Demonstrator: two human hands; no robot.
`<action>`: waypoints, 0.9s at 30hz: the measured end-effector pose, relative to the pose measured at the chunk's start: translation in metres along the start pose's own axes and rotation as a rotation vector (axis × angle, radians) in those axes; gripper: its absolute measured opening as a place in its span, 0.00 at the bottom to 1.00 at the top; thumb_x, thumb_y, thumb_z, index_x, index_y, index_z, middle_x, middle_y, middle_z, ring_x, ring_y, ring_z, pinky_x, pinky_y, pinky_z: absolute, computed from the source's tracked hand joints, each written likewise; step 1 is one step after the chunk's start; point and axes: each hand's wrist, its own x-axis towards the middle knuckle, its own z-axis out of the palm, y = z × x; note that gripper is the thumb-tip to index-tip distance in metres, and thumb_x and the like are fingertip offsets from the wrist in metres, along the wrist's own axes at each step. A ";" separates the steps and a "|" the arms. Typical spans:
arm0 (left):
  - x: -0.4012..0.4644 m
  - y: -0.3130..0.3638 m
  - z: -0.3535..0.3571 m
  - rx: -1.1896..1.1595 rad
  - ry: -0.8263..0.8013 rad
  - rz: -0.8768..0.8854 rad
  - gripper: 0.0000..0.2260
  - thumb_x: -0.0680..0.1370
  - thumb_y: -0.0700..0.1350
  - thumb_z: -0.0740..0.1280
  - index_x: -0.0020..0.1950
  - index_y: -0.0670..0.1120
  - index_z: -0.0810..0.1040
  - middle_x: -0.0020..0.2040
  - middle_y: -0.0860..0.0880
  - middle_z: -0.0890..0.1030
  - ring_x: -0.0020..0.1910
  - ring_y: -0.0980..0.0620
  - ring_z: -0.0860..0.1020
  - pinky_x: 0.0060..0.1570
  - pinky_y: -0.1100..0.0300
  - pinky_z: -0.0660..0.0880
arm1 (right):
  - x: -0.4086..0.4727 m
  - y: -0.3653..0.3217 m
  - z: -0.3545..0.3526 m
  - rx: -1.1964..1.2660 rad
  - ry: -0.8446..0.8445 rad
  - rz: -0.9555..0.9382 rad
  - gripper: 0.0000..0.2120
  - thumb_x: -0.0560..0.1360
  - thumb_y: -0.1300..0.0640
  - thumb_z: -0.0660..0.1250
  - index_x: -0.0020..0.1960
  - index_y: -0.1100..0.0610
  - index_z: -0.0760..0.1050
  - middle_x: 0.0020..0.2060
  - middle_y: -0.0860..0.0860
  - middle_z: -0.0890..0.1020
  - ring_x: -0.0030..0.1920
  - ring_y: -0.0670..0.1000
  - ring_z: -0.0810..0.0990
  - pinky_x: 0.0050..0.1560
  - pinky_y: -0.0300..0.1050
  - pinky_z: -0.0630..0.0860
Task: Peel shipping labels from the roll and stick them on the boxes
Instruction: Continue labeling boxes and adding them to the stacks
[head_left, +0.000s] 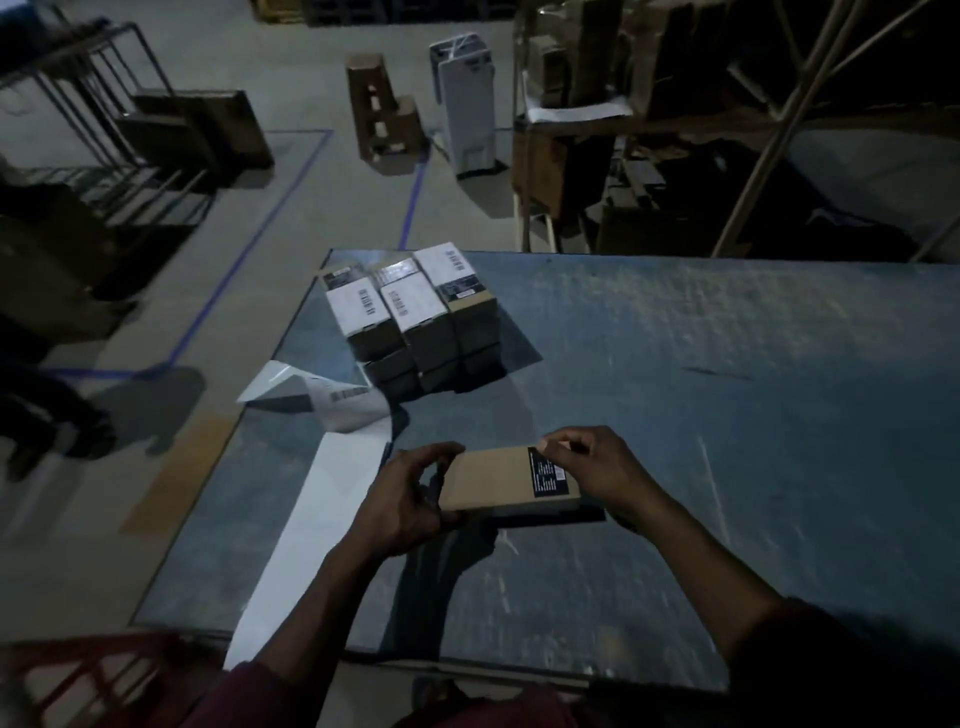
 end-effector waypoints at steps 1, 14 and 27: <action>-0.001 -0.007 -0.001 0.005 0.004 0.002 0.31 0.65 0.45 0.82 0.66 0.57 0.81 0.57 0.61 0.83 0.57 0.63 0.80 0.51 0.63 0.79 | 0.002 0.000 0.007 -0.026 -0.015 -0.001 0.07 0.78 0.46 0.73 0.48 0.48 0.87 0.44 0.45 0.88 0.50 0.49 0.86 0.53 0.48 0.81; 0.001 -0.044 -0.052 -0.150 0.323 -0.293 0.20 0.71 0.59 0.81 0.58 0.51 0.85 0.49 0.55 0.84 0.48 0.57 0.81 0.45 0.74 0.72 | 0.043 -0.030 0.046 -0.458 -0.072 -0.175 0.09 0.78 0.50 0.75 0.56 0.51 0.85 0.51 0.44 0.86 0.51 0.44 0.83 0.52 0.36 0.76; 0.078 -0.102 -0.146 -0.960 0.381 -0.908 0.21 0.80 0.59 0.70 0.62 0.44 0.81 0.55 0.45 0.85 0.44 0.50 0.80 0.37 0.57 0.73 | 0.125 -0.113 0.189 0.034 -0.171 0.192 0.18 0.82 0.43 0.67 0.40 0.54 0.75 0.32 0.52 0.73 0.30 0.49 0.69 0.30 0.40 0.61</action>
